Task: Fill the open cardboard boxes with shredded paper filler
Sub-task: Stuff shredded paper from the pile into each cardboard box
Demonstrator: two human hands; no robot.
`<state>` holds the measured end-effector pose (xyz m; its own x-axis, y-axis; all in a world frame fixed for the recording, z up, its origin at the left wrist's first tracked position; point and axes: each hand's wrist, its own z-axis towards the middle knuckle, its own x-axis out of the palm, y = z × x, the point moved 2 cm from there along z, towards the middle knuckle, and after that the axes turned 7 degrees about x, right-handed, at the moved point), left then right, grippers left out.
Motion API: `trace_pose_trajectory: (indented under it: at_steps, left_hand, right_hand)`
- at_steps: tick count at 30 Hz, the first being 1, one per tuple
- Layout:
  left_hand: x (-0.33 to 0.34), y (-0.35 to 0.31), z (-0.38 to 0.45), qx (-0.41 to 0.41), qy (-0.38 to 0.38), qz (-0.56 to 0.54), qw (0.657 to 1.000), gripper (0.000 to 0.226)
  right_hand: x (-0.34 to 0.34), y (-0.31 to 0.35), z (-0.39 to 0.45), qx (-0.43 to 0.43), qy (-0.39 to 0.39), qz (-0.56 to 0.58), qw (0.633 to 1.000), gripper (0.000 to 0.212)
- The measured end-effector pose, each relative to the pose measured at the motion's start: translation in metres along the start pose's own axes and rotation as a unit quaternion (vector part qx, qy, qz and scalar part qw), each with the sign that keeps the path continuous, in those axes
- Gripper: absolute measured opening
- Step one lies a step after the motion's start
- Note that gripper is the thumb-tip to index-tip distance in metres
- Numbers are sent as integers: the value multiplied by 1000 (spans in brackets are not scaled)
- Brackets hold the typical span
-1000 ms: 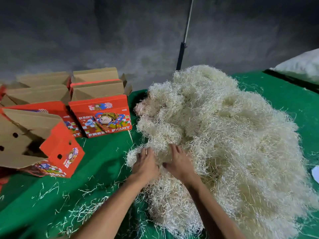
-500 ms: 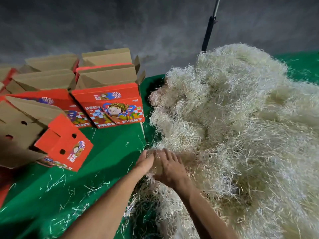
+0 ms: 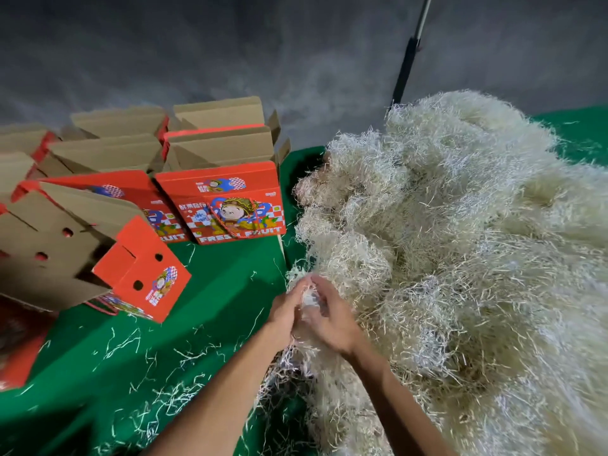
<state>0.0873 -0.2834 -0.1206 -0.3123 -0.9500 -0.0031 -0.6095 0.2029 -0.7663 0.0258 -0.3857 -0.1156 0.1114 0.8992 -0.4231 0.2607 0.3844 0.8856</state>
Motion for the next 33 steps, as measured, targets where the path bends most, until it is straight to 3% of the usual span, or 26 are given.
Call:
trace_pose_trajectory:
  at_steps: [3,5,8,10,12,14,16,18,20,23,25,27,29,31,33]
  left_hand:
    - [-22,-15,-5,43,-28,42,998,98]
    - [-36,-29,-10,54,-33,43,997,94]
    - [-50,-52,-23,76,2,84,994,73]
    - [-55,-61,-33,57,59,114,990,80]
    - [-56,-65,-40,14,104,169,980,103]
    - [-51,-69,-43,-2,136,234,963,106]
    - [-45,-73,-46,5,151,238,959,95]
    - [-41,-73,-49,23,149,236,960,91]
    - [-39,-71,-54,41,154,217,963,97]
    - [-36,-64,-68,19,162,139,977,115]
    - [-37,-59,-74,13,156,138,978,119]
    - [-43,-57,-74,29,126,151,980,120]
    - [-53,-57,-70,55,96,145,983,129]
    - [-60,-59,-69,66,67,135,986,128]
    - [-64,-62,-72,66,51,112,990,125]
  right_hand:
    - [-18,-5,-11,-25,-59,62,996,50]
    - [-24,-10,-19,-34,-57,6,998,61]
    - [-22,-3,-27,-89,-49,-188,977,94]
    - [-21,8,-26,-118,-70,-272,953,114]
    - [-23,18,-21,-128,-86,-287,946,129]
    - [-24,26,-17,-105,-66,-301,946,137]
    - [-22,29,-14,-77,-49,-338,937,127]
    - [-23,28,-13,-67,-81,-374,922,95]
    - [-25,31,-12,-44,-107,-357,927,71]
    - [-16,35,-8,-21,-120,-275,954,64]
    - [-9,33,-8,-45,-150,-272,949,51]
    - [-5,23,-12,-77,-127,-282,948,64]
    - [-6,14,-21,-62,-46,-228,971,83]
    - [-9,9,-31,-37,11,-184,982,86]
    - [-10,7,-40,-33,-2,-122,992,74]
